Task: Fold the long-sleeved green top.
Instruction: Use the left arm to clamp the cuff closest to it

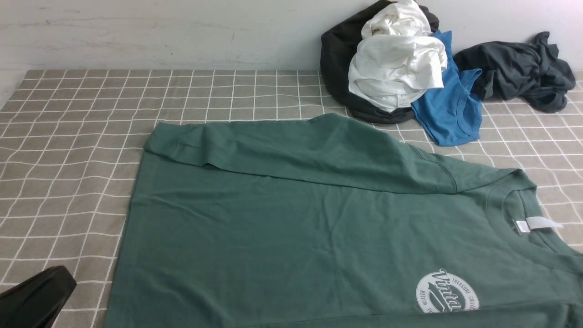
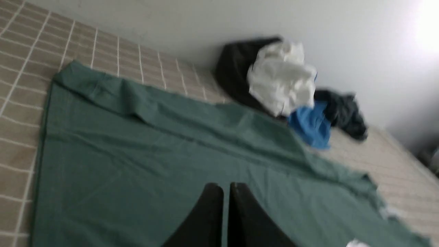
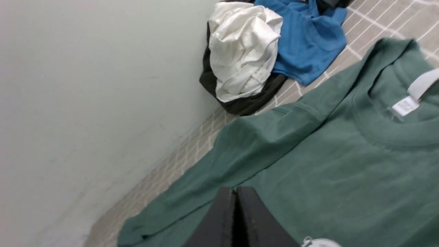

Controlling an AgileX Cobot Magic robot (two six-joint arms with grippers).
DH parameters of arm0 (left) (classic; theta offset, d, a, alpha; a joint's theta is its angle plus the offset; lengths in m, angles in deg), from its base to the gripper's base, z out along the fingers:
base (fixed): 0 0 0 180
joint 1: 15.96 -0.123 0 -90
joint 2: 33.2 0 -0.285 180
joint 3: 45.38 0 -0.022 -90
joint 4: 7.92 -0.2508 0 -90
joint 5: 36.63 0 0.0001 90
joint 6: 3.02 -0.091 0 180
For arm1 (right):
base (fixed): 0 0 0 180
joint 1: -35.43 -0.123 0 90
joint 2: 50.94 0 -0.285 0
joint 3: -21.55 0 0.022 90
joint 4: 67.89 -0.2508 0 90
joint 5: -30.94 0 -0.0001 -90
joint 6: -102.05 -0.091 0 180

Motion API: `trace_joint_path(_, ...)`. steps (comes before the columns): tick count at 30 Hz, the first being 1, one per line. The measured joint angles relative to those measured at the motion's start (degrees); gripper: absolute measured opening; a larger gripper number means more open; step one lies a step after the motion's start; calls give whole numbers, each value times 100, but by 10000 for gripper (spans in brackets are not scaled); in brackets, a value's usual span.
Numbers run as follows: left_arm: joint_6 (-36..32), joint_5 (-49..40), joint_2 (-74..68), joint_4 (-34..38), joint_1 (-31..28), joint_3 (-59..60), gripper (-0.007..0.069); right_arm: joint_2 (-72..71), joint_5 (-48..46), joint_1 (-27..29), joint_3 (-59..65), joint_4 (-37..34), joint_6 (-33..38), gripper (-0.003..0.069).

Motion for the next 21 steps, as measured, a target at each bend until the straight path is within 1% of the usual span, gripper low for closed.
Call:
trace_joint_path(1, -11, -123, -165, -123, 0, -119, 13, 82, -8, 0, -85, 37, 102, -14)
trace_joint_path(2, -28, -753, -913, -720, 0, -697, 13, 524, -78, 0, -464, 315, 577, -14)
trace_joint_path(3, -35, -901, -1080, -853, 0, -832, 13, 637, -110, 0, -516, 348, 629, -14)
trace_joint_path(5, -44, -1516, -1718, -1381, 0, -1356, 13, 1118, -289, 0, -966, 668, 1041, -14)
trace_joint_path(6, -64, -2170, -2373, -1938, 9, -1863, 13, 1681, -624, -7, -1532, 1057, 1436, -14)
trace_joint_path(7, -67, -2234, -2439, -1996, 20, -1912, 13, 1744, -673, -7, -1597, 1101, 1436, -14)
trace_joint_path(8, -88, -2610, -2870, -2387, 102, -2179, 13, 2187, -1090, -30, -2066, 1413, 1611, -14)
trace_joint_path(9, -88, -2796, -3136, -2616, 239, -2295, 16, 2504, -1458, -50, -2401, 1623, 1684, -14)
trace_joint_path(10, -88, -2883, -3333, -2768, 385, -2345, 22, 2752, -1785, -63, -2720, 1775, 1733, -14)
trace_joint_path(11, -88, -2978, -3605, -2946, 702, -2364, 34, 3162, -2356, -105, -3070, 1991, 1752, -14)
trace_joint_path(12, -88, -2978, -3647, -2966, 702, -2364, 37, 3162, -2356, -115, -3125, 2022, 1752, -14)
trace_joint_path(13, -37, -3017, -4005, -3137, 1148, -2352, 64, 3624, -3002, -277, -3521, 2214, 1758, -14)
trace_joint_path(15, 104, -2971, -4333, -3224, 1541, -2301, 116, 3991, -3579, -536, -3942, 2346, 1763, -14)
trace_joint_path(16, 122, -2956, -4368, -3242, 1615, -2285, 123, 4062, -3701, -569, -3979, 2366, 1763, -14)
trace_joint_path(17, 234, -2918, -4543, -3279, 1751, -2238, 158, 4195, -3944, -740, -4123, 2396, 1763, -14)
trace_joint_path(18, 420, -2747, -4855, -3336, 1986, -2110, 234, 4448, -4498, -1044, -4413, 2448, 1769, -14)
trace_joint_path(19, 438, -2725, -4891, -3337, 2007, -2095, 244, 4473, -4557, -1076, -4413, 2448, 1775, -14)
trace_joint_path(20, 549, -2511, -5168, -3366, 2157, -1966, 318, 4672, -5027, -1313, -4521, 2478, 1782, -14)
trace_joint_path(21, 576, -2396, -5309, -3381, 2196, -1929, 356, 4732, -5132, -1417, -4532, 2493, 1787, -14)
